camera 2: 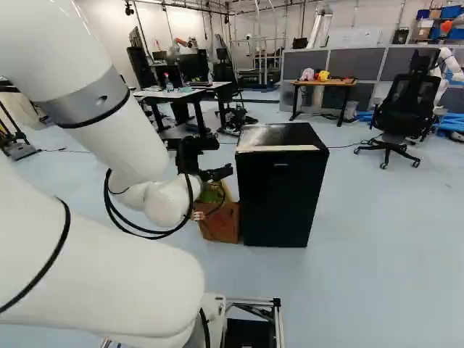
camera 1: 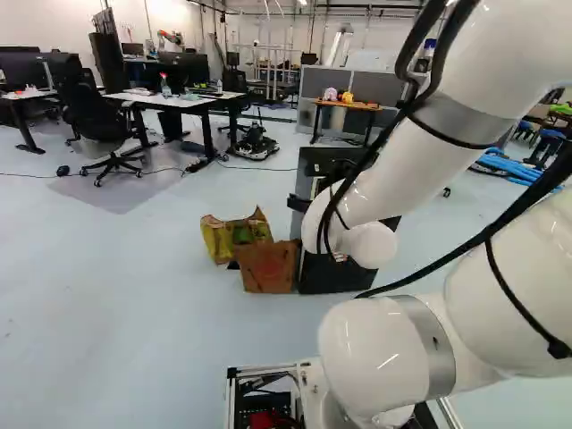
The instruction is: Grab a drink from the fridge
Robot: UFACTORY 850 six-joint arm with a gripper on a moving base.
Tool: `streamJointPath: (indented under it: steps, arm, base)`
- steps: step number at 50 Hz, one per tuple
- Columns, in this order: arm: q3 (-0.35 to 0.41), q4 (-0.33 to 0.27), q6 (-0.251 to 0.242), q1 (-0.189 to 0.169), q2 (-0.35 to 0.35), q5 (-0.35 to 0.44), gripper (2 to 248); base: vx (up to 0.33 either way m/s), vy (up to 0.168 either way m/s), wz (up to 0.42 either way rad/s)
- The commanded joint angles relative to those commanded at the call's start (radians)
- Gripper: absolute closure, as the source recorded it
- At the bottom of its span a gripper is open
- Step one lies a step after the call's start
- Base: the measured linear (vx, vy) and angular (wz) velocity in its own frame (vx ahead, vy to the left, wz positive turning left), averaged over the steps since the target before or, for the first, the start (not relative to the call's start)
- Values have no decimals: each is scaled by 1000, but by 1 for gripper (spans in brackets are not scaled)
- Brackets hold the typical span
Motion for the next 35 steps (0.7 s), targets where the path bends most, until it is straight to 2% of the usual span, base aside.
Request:
streamJointPath:
  steps: [35]
  arm:
    - [0, 0, 0, 0, 0, 0, 3]
  base:
    - [3, -41, 3]
